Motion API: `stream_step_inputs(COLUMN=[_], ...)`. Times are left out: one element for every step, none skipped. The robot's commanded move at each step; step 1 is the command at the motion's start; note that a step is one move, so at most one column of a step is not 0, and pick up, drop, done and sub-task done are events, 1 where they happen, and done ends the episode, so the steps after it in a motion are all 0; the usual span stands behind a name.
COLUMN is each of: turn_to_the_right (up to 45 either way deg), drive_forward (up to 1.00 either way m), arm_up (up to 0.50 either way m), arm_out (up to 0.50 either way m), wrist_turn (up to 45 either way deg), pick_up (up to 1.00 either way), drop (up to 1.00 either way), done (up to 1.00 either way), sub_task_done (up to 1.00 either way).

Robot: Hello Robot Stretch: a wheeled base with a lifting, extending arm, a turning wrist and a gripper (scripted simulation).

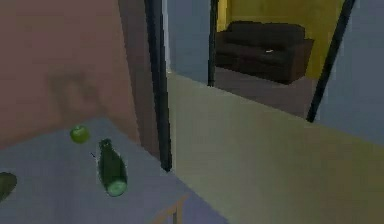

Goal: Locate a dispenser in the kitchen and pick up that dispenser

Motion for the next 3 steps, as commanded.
stream_step_inputs(turn_to_the_right=[-45.0,-45.0,-45.0], drive_forward=[0.00,0.00,0.00], arm_up=[0.00,0.00,0.00], arm_out=[0.00,0.00,0.00], wrist_turn=[0.0,0.0,0.0], pick_up=[0.00,0.00,0.00], drop=[0.00,0.00,0.00], done=[0.00,0.00,0.00], sub_task_done=[0.00,0.00,0.00])
